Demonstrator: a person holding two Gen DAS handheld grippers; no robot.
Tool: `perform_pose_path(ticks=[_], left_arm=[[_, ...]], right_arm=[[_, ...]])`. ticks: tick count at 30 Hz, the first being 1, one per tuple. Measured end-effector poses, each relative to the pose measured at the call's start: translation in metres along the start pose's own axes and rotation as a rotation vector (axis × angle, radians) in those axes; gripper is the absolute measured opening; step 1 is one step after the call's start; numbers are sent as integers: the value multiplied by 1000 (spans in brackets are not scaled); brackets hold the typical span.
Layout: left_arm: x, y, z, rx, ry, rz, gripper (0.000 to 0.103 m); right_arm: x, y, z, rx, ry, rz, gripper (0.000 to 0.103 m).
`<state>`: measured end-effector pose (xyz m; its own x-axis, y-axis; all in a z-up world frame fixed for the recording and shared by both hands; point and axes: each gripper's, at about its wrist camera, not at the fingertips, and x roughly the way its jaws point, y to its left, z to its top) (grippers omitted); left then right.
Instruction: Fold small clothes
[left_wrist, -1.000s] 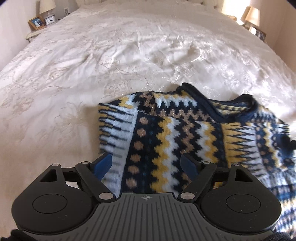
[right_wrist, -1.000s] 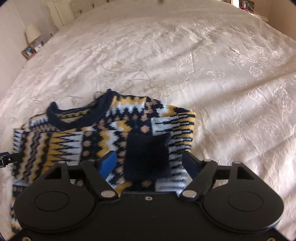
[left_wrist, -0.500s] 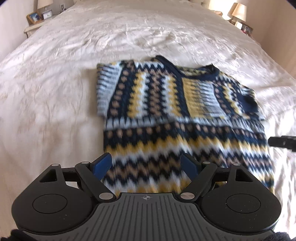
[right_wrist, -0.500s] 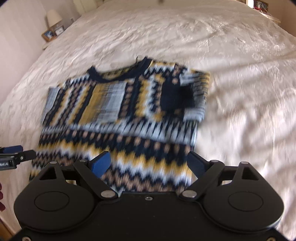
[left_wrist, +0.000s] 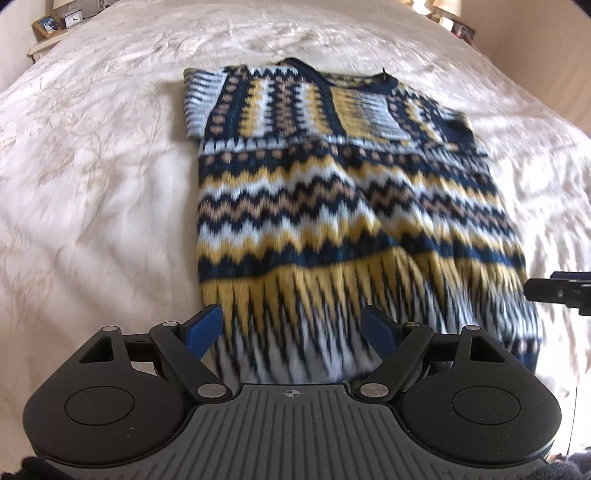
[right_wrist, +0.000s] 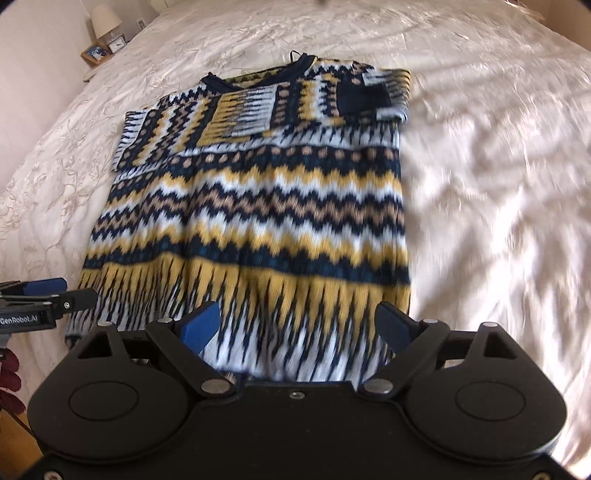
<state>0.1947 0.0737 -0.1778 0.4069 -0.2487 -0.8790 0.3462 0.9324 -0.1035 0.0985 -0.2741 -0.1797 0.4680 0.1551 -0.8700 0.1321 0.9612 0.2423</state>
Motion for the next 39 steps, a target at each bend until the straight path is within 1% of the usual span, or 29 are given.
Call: perform_pose_path(ticks=[3,10,14,16,18,25,26,31,36,39], left_arm=[[-7,2,-14,-15,3,7,81],[-30,-3,-40,-61,-47,26,81],[-48,-15,-52,-49,-64,47,81],[-57,-20,-58,-27,-79,44,81],[-66,-27,-63,-1,-95,60,81],[-89,-37,-86,-20,-140,83,81],[-90,-38,-88,-25,-143,83,81],[-92,-38,-100,-28,-149,85,82],[-85,-36,-108,-24,-122,87,82],[-79,-33,-110,-25,-106,90,82]], right_arm=[[-9,6,-14,-11,-1,9,92],[-26,17,-39,-78,-16,43,92],[-41,17,-58,-83,-50,52,93],[-49,16,-67,-73,-73,60,94],[-55,14,-77,-56,-85,69,95],[-69,16,-104,-55,-113,106,97],[-71,15,-107,-55,-118,109,98],[-79,11,-117,-38,-145,111,98],[-80,3,-124,-9,-147,102,98],[-75,0,-127,2,-131,101,98]])
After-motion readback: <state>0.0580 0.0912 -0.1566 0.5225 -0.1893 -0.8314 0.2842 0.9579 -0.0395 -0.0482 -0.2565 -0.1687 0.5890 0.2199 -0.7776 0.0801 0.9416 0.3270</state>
